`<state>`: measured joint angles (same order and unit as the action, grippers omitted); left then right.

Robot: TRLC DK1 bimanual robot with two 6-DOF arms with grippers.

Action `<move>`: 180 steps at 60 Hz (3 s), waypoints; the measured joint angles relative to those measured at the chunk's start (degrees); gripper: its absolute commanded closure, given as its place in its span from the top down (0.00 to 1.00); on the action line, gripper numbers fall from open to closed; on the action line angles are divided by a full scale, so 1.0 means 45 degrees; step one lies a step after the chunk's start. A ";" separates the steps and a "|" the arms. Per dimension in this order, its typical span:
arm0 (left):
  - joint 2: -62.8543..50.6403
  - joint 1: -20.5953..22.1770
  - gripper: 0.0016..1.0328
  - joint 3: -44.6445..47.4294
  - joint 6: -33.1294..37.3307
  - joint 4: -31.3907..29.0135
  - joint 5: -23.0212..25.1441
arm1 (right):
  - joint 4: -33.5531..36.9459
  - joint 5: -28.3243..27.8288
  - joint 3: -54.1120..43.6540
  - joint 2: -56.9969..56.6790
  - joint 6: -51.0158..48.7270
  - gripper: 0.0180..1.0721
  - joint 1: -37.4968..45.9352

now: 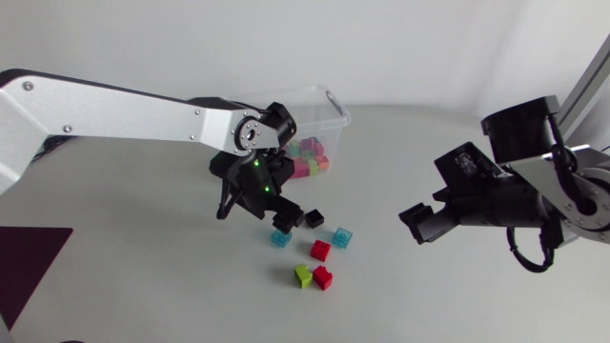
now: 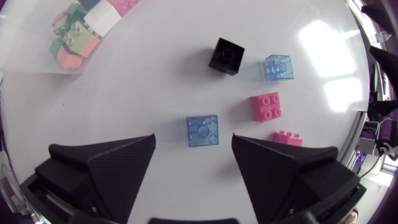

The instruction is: Place the duplo bricks in the container

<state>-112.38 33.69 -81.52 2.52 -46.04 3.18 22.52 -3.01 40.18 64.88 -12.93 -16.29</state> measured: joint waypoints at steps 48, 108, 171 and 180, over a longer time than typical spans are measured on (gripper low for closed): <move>-0.1520 0.0199 0.22 -0.0243 -0.0238 0.0865 0.0010 | -0.1005 -0.0049 0.0238 0.2735 -0.0957 0.95 -0.1418; 0.3201 -0.2302 0.18 0.0748 0.0695 0.1851 0.1608 | -0.0947 -0.0675 0.3439 0.8087 -0.2579 0.85 -0.2788; 0.1588 -0.3478 0.23 -0.2327 -0.0238 0.5319 0.1851 | 0.1297 -0.1049 0.5469 0.7359 -0.2948 0.28 -0.2506; 0.1258 -0.3585 0.41 -0.2589 -0.0262 0.5765 0.1613 | 0.1569 -0.1292 0.6062 0.7256 -0.2934 0.28 -0.2458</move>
<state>-106.72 17.56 -93.17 1.34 -20.10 10.44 29.58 -8.82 67.46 97.54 -26.13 -27.35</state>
